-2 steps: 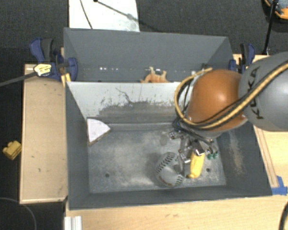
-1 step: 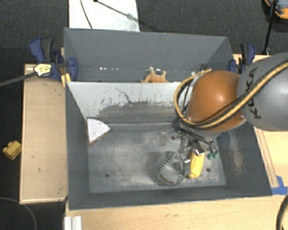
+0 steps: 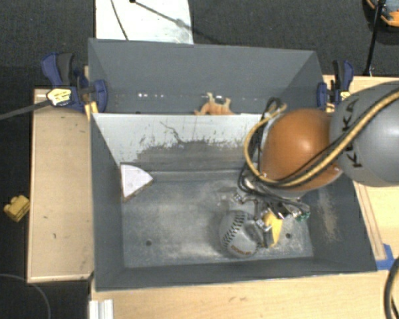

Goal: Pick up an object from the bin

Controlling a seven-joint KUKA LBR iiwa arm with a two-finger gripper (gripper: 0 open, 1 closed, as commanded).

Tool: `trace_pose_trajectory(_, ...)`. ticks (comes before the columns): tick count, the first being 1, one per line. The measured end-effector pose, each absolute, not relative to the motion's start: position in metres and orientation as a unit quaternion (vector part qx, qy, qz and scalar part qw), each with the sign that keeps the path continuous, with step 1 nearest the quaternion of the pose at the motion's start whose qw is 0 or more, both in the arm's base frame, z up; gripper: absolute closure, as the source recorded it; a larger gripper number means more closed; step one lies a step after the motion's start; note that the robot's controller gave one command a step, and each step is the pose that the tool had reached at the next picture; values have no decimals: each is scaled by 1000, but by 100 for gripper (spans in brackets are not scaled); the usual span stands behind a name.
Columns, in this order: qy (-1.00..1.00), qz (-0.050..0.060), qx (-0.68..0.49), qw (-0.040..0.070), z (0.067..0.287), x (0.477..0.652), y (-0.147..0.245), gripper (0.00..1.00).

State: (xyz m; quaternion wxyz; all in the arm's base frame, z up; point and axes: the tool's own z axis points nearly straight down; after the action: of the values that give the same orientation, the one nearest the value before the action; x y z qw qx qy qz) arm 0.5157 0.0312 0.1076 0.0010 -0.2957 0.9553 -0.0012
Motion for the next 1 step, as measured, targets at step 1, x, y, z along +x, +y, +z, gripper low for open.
trace_pose_trajectory(1, 985, -2, -172, 5, 79, 503, 14, 100)
